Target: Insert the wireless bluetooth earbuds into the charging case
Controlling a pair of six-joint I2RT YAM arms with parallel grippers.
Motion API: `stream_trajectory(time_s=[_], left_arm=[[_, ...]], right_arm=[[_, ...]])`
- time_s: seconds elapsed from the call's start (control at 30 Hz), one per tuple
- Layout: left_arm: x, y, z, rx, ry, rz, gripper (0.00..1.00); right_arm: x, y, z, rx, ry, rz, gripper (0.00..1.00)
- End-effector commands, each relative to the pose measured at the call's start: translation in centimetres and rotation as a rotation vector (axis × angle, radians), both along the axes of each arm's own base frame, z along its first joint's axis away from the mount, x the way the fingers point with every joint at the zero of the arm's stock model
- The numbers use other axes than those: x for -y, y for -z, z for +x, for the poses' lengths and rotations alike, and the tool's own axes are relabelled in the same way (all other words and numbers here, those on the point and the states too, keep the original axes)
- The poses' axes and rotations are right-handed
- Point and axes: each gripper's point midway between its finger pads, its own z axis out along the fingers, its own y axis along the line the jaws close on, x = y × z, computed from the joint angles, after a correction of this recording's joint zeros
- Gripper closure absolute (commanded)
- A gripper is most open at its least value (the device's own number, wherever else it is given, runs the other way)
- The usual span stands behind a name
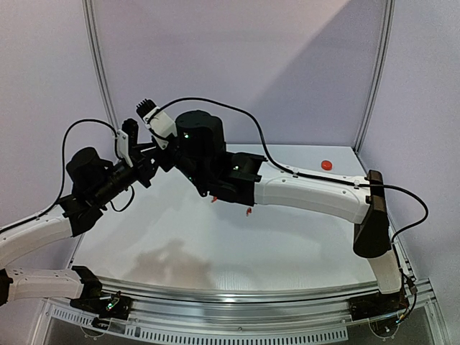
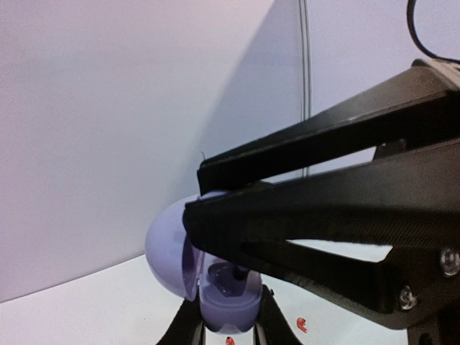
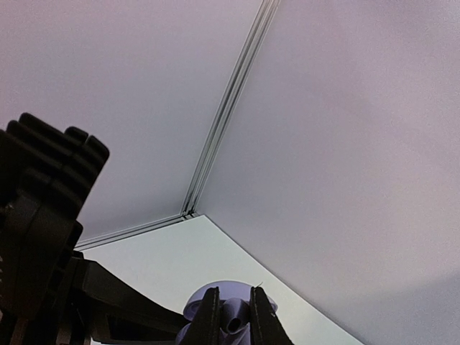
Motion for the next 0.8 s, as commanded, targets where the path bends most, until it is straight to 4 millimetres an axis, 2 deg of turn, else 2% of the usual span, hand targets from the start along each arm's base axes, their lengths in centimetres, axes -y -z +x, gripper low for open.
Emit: stream_trajectory(time_s=[0.0,0.2,0.77], left_arm=[[-0.87,-3.25,-0.3,0.1,-0.019,-0.07,1.0],[-1.25,-3.27,-0.5,0.108,-0.027,-0.071,1.0],[-1.27,-3.44,-0.28,0.111,-0.026,-0.073,1.0]], right_arm=[[-0.72,4.35,0.47,-0.052,-0.009,-0.098,0.97],[-0.81,4.85,0.65,-0.065,-0.004,-0.097,0.97],[-0.54,4.52,0.73,-0.08,0.008,-0.068,0.97]])
